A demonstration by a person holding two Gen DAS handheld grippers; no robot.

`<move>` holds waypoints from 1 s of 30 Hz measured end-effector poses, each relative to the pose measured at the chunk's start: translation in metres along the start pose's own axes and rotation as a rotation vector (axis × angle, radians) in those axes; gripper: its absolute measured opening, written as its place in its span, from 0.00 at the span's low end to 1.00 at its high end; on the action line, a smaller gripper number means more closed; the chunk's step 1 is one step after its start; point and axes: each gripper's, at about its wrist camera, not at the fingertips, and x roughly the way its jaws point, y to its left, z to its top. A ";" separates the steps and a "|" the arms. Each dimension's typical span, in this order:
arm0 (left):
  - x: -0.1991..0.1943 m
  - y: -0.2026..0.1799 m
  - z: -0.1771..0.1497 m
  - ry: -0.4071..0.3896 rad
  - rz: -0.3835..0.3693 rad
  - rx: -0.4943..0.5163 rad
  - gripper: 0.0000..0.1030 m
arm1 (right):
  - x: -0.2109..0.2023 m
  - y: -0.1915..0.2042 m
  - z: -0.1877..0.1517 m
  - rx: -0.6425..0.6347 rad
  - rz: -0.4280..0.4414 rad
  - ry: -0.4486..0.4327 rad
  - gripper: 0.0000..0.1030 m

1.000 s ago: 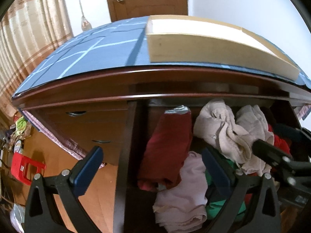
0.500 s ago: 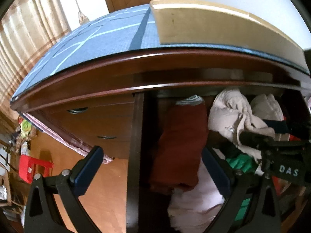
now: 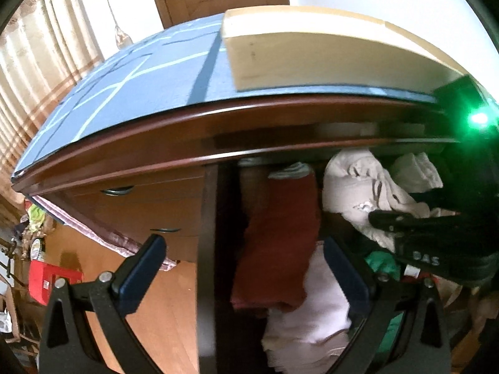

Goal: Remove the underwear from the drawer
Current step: 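Grasp the beige underwear with the right gripper while the left gripper reaches the dark red item, then grasp the dark red rolled underwear with the left gripper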

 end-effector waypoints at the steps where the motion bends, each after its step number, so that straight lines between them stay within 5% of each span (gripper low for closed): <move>1: 0.000 -0.002 0.001 -0.001 -0.004 0.003 0.99 | -0.005 -0.006 -0.003 0.024 0.028 -0.013 0.35; 13: 0.022 -0.030 0.010 0.057 0.030 0.098 0.97 | -0.046 -0.048 -0.042 0.168 0.186 -0.174 0.30; 24: 0.048 -0.071 0.015 0.156 0.042 0.271 0.83 | -0.065 -0.043 -0.079 0.120 0.184 -0.252 0.30; 30: 0.071 -0.056 0.023 0.282 -0.005 0.172 0.75 | -0.066 -0.043 -0.083 0.124 0.190 -0.257 0.30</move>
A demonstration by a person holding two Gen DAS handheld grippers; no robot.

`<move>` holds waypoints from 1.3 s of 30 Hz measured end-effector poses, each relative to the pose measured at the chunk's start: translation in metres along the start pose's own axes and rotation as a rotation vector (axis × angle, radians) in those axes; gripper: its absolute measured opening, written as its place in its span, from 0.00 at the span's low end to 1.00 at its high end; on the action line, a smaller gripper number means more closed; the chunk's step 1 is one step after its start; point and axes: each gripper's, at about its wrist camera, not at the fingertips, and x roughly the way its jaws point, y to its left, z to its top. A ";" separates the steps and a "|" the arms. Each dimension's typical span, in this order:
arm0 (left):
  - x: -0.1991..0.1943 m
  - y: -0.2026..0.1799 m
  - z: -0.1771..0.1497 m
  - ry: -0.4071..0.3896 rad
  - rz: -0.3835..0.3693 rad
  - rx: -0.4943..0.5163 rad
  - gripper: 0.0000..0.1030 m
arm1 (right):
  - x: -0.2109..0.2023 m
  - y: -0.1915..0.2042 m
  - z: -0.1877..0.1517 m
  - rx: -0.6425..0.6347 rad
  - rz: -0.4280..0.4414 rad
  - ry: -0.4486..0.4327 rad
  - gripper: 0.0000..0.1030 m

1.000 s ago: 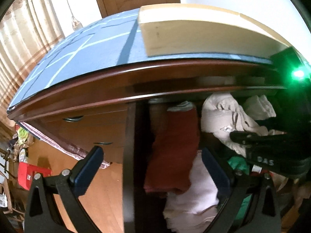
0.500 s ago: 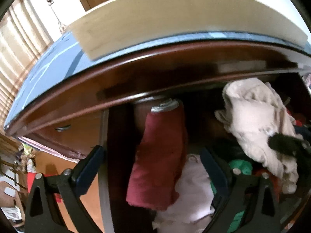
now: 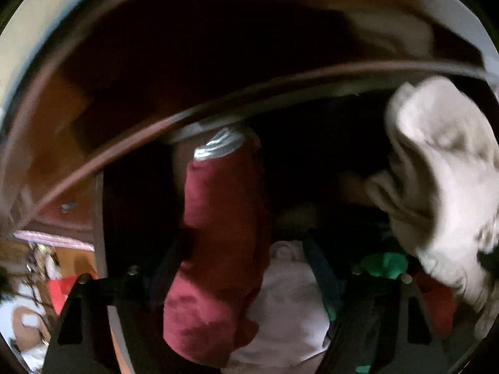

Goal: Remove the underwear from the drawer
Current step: 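Grasp the dark red rolled underwear with the left gripper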

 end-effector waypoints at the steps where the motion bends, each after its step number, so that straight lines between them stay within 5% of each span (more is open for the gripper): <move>1: 0.001 0.001 0.002 0.001 0.004 -0.003 0.74 | 0.000 0.000 0.000 0.004 0.003 0.001 0.30; 10: 0.007 -0.008 0.005 0.035 0.044 0.046 0.71 | -0.004 -0.015 0.003 0.034 0.014 0.002 0.30; 15: -0.002 0.006 0.004 -0.013 0.079 -0.010 0.38 | -0.010 -0.019 0.000 0.044 0.017 -0.013 0.30; 18: -0.009 0.013 0.003 -0.053 0.037 -0.031 0.24 | -0.013 -0.020 -0.003 0.051 0.025 -0.027 0.30; 34: -0.053 0.026 -0.035 -0.231 -0.216 -0.111 0.19 | -0.031 -0.031 -0.004 0.078 0.059 -0.047 0.31; 35: -0.054 0.034 -0.038 -0.235 -0.221 -0.114 0.19 | -0.029 -0.030 -0.002 0.078 0.062 -0.030 0.33; 39: -0.069 0.034 -0.042 -0.265 -0.252 -0.125 0.19 | -0.015 -0.022 0.004 0.024 0.061 0.024 0.67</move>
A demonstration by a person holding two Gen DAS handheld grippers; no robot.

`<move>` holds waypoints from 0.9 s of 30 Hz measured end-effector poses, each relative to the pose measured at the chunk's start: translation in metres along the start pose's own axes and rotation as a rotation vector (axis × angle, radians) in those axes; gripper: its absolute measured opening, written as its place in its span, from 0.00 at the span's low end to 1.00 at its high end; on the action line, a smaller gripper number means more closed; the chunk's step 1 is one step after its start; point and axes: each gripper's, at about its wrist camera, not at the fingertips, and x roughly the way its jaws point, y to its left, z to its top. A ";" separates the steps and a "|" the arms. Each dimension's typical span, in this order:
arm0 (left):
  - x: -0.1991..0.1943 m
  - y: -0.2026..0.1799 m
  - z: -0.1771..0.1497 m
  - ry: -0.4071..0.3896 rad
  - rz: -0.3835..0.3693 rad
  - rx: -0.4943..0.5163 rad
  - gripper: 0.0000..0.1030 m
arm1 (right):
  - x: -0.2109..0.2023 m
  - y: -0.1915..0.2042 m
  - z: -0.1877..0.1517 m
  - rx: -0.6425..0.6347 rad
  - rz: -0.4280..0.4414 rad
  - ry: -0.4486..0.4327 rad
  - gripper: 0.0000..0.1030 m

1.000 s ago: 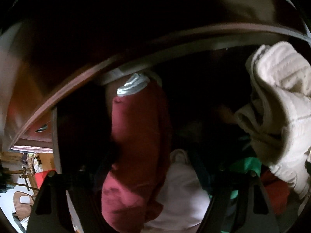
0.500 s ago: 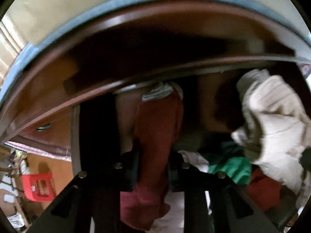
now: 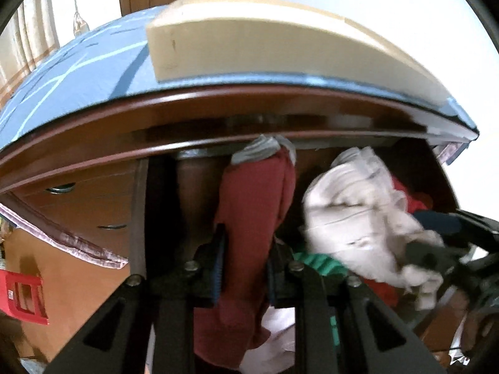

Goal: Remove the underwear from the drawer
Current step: 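Grasp the dark red rolled underwear with the left gripper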

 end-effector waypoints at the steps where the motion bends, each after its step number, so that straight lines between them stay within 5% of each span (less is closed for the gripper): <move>1: -0.003 -0.001 0.001 -0.006 -0.003 0.001 0.19 | 0.004 0.002 0.001 -0.014 -0.007 0.010 0.67; 9: -0.023 0.000 0.003 -0.040 -0.029 0.004 0.18 | 0.050 0.019 0.011 -0.114 -0.040 0.188 0.67; 11: -0.028 -0.003 0.003 -0.040 -0.027 0.009 0.18 | 0.054 0.024 0.010 -0.156 -0.076 0.183 0.60; 12: -0.027 0.001 0.000 -0.041 -0.026 0.007 0.18 | 0.055 0.025 0.010 -0.167 -0.105 0.180 0.45; 20: -0.037 0.004 -0.004 -0.078 -0.041 0.002 0.12 | 0.015 -0.002 0.001 0.006 0.004 0.075 0.37; 27: -0.007 0.000 -0.003 0.003 0.004 0.026 0.17 | -0.009 -0.017 -0.010 0.064 0.007 0.033 0.37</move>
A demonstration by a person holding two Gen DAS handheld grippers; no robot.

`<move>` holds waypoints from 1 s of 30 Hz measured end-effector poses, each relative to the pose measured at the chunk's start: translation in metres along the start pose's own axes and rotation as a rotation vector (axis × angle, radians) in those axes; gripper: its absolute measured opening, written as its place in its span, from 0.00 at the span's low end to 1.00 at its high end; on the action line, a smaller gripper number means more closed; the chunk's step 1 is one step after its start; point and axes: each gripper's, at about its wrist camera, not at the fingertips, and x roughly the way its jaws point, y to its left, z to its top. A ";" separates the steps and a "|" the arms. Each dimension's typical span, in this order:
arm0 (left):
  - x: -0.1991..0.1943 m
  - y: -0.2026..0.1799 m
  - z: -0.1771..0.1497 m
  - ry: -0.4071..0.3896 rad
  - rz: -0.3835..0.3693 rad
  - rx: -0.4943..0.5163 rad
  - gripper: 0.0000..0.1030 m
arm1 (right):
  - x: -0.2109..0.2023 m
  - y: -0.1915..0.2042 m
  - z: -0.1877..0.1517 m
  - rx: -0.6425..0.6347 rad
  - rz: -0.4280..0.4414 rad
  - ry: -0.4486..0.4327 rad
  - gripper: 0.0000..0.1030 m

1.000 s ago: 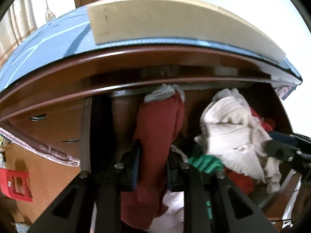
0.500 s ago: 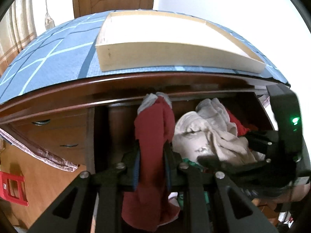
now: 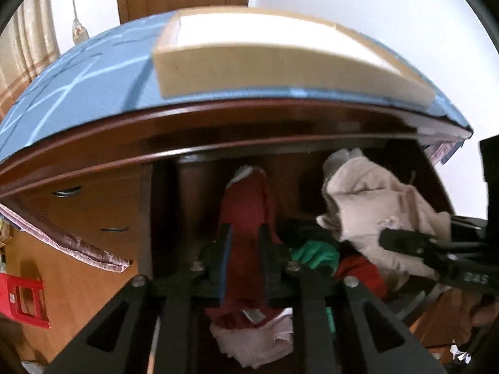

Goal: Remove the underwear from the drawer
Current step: 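Grasp the dark red rolled underwear with the left gripper, then lift both held items out of the drawer toward the cardboard tray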

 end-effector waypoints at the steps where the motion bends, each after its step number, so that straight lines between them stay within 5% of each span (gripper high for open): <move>1: 0.007 -0.002 0.001 0.016 -0.004 0.008 0.18 | 0.001 -0.001 -0.001 0.007 0.003 0.003 0.37; 4: 0.022 -0.009 0.002 0.077 -0.012 0.015 0.27 | -0.003 -0.002 0.001 0.025 0.020 0.001 0.37; 6: 0.027 -0.016 0.003 0.083 -0.010 0.048 0.52 | -0.004 -0.004 0.003 0.023 0.026 -0.005 0.37; 8: 0.034 -0.020 0.005 0.098 0.033 0.067 0.60 | -0.005 -0.004 0.003 0.027 0.032 -0.008 0.37; 14: 0.066 -0.016 0.004 0.251 0.044 0.030 0.58 | -0.013 -0.011 0.002 0.043 0.039 -0.024 0.37; 17: 0.063 -0.007 0.004 0.219 0.032 -0.030 0.35 | -0.018 -0.015 0.002 0.056 0.046 -0.038 0.37; 20: 0.060 -0.001 0.001 0.210 0.007 -0.049 0.26 | -0.022 -0.015 0.002 0.068 0.052 -0.050 0.37; 30: 0.006 0.011 -0.011 0.042 -0.081 -0.115 0.23 | -0.048 -0.019 -0.005 0.113 0.094 -0.123 0.37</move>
